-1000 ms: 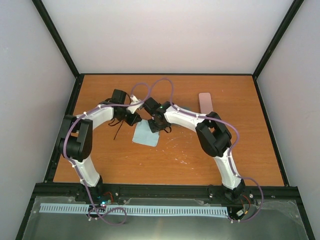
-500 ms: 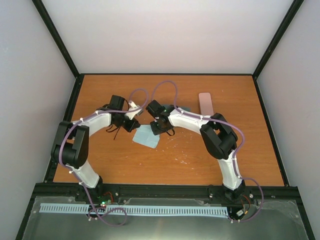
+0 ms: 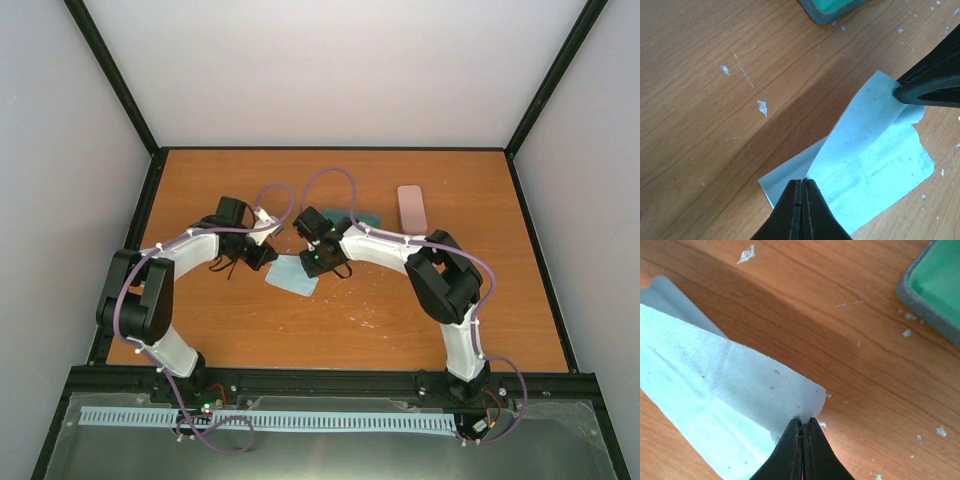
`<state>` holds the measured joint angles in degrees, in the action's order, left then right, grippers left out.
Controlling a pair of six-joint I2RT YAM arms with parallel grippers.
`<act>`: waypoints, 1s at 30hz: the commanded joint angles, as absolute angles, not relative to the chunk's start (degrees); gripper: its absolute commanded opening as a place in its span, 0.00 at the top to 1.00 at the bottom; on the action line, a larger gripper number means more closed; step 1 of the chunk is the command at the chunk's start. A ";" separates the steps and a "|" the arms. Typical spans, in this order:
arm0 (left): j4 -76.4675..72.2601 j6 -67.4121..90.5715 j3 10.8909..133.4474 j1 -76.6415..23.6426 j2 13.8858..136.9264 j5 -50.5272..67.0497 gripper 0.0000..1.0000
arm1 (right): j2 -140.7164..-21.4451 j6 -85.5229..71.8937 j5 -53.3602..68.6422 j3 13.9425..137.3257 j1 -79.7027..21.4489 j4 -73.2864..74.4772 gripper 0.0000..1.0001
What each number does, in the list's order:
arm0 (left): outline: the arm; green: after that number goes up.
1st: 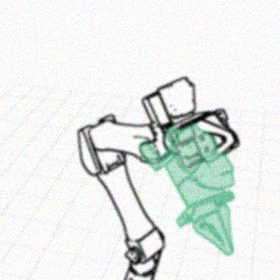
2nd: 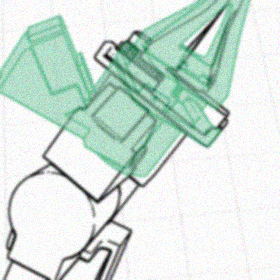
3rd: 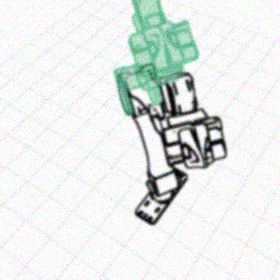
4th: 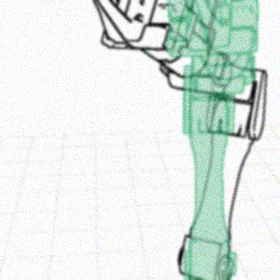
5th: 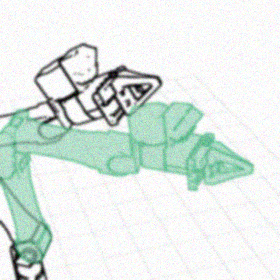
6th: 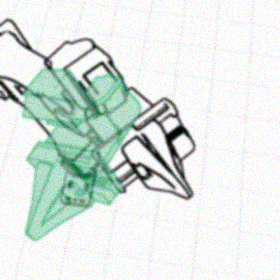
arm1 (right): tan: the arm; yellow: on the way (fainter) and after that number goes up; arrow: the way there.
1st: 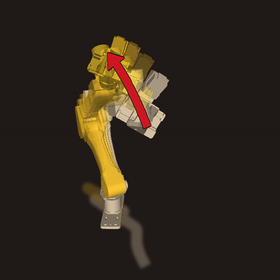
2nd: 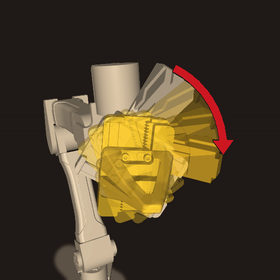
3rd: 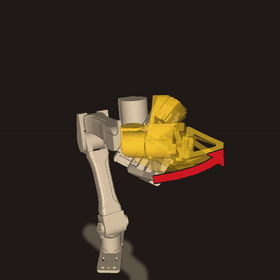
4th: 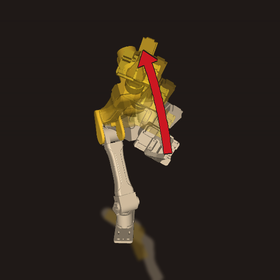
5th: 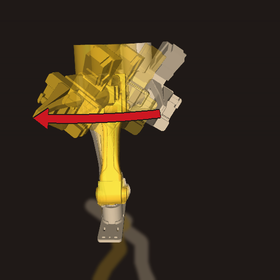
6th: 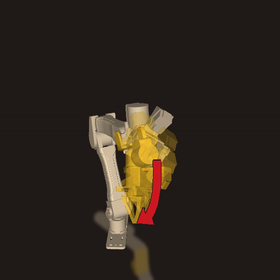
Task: Organize the sunglasses
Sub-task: Fold the glasses cleaning cloth at the center of the board.
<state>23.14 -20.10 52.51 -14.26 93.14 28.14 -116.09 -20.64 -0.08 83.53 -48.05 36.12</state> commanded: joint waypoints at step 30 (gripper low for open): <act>19.09 -22.36 44.61 -14.48 88.85 28.05 0.79 | -110.74 -15.55 14.38 74.63 -49.92 30.27 0.68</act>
